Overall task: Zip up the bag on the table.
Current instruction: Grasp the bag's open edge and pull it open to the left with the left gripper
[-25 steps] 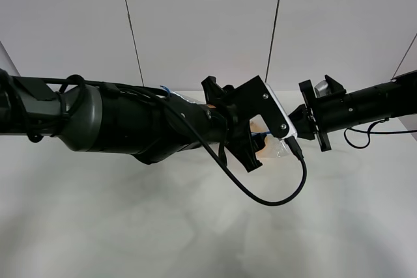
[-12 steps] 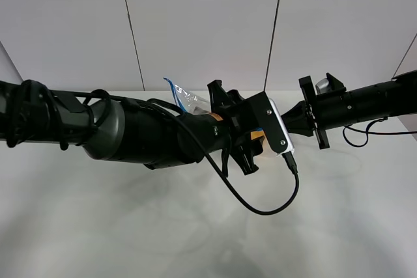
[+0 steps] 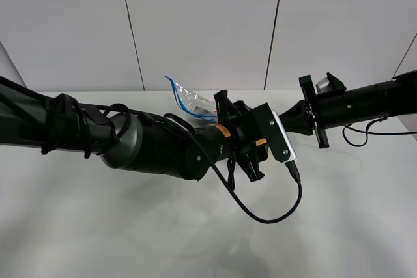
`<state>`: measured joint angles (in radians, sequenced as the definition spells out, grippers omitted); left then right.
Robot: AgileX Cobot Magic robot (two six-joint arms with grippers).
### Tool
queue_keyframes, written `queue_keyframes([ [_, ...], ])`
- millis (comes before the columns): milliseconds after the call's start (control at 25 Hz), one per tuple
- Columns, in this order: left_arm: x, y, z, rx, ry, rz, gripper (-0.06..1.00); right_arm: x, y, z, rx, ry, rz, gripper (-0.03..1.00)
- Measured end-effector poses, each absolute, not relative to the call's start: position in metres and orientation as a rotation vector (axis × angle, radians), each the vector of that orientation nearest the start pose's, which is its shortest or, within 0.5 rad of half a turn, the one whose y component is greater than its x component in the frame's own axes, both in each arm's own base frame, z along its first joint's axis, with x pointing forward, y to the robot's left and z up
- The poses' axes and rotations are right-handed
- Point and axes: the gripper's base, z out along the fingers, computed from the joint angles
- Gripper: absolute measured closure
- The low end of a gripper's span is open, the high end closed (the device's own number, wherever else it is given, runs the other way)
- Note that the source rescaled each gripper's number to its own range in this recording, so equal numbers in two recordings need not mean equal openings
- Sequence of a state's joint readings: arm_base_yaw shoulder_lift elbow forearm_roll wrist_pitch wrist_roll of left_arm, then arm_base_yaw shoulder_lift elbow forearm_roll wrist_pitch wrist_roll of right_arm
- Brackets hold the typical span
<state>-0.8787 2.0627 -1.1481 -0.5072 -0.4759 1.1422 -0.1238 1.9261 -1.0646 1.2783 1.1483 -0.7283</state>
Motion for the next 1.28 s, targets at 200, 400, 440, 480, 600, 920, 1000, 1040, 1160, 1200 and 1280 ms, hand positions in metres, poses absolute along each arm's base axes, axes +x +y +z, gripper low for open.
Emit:
queue_keyframes([
  [200, 0.2953, -0.3220, 0.1484, 1.246, 1.472, 0.111, 0.25, 0.3462, 0.0371, 0.1716, 0.257, 2.561, 1.520, 0.97],
  [400, 0.2957, -0.3220, 0.1493, 1.238, 1.466, 0.115, 0.37, 0.3462, 0.0371, 0.1716, 0.257, 2.561, 1.520, 0.97],
  [440, 0.2957, -0.3220, 0.1493, 1.238, 1.466, 0.115, 0.41, 0.3462, 0.0371, 0.1716, 0.257, 2.561, 1.520, 0.97],
  [480, 0.2957, -0.3220, 0.1493, 1.238, 1.466, 0.115, 0.45, 0.3462, 0.0371, 0.1716, 0.257, 2.561, 1.520, 0.97],
  [600, 0.2957, -0.3220, 0.1493, 1.239, 1.465, 0.115, 0.62, 0.3462, 0.0371, 0.1716, 0.257, 2.561, 1.520, 0.97],
  [920, 0.2950, -0.3226, 0.1493, 1.240, 1.464, 0.113, 0.87, 0.3467, 0.0372, 0.1720, 0.265, 2.555, 1.526, 0.97],
  [1000, 0.2950, -0.3226, 0.1493, 1.240, 1.464, 0.113, 0.89, 0.3467, 0.0372, 0.1721, 0.267, 2.554, 1.526, 0.97],
  [1040, 0.2950, -0.3226, 0.1493, 1.242, 1.463, 0.114, 0.91, 0.3466, 0.0372, 0.1721, 0.268, 2.555, 1.528, 0.97],
  [1160, 0.2949, -0.3227, 0.1493, 1.244, 1.461, 0.114, 0.94, 0.3466, 0.0374, 0.1723, 0.267, 2.554, 1.531, 0.97],
  [1200, 0.2949, -0.3227, 0.1493, 1.244, 1.461, 0.114, 0.94, 0.3464, 0.0375, 0.1725, 0.266, 2.553, 1.536, 0.97],
  [1280, 0.2949, -0.3227, 0.1493, 1.245, 1.460, 0.115, 0.94, 0.3462, 0.0378, 0.1730, 0.264, 2.551, 1.545, 0.97],
])
